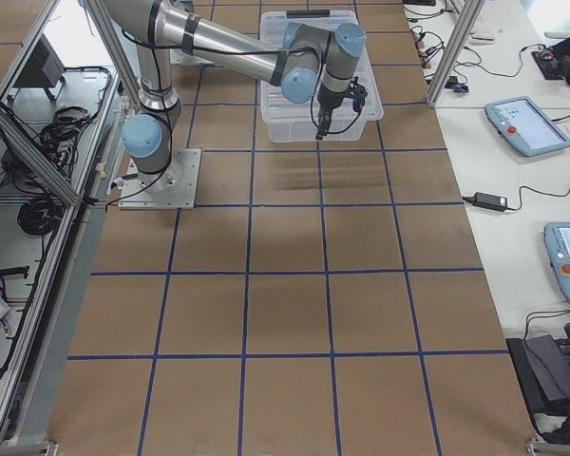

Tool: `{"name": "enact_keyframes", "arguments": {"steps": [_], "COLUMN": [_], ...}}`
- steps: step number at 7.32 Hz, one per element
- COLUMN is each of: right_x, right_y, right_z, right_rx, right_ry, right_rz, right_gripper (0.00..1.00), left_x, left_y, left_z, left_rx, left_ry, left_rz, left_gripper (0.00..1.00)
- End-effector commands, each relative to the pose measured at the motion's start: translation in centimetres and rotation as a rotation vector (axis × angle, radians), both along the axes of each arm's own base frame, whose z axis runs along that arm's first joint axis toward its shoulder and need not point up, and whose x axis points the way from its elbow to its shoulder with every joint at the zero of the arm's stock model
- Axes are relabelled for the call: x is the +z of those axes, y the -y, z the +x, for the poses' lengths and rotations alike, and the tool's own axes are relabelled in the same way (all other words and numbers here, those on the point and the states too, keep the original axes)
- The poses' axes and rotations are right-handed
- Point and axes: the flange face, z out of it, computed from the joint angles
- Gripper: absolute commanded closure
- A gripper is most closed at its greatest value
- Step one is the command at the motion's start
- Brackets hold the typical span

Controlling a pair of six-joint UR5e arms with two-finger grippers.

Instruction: Place red block in blue tray from box

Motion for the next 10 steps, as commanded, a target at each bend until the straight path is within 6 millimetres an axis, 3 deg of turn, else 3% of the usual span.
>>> {"name": "enact_keyframes", "arguments": {"steps": [1,3,6,9,10], "right_x": [0.4,0.6,0.6,0.6,0.6], "right_y": [0.1,0.0,-0.3,-0.5,-0.6], "right_z": [-3.5,-6.4,-10.1,-12.3,-13.4], "right_rx": [0.003,0.030,0.072,0.113,0.107], "right_ry": [-0.006,-0.010,0.001,0.010,0.012], "right_rz": [-0.005,-0.005,-0.008,-0.015,-0.015], "right_gripper": [0.00,0.00,0.00,0.00,0.00], "left_x": [1.6,-0.1,-1.1,0.9,-1.3], "left_y": [-0.3,-0.5,0.3,-0.2,0.5], "left_z": [0.1,0.1,0.2,0.0,-0.2], "left_rx": [-0.001,-0.007,-0.010,-0.004,-0.010], "left_ry": [0.002,0.006,0.000,-0.003,-0.003], "left_rz": [-0.040,0.004,0.017,-0.034,0.003], "left_gripper": [0.00,0.00,0.00,0.00,0.00]}}
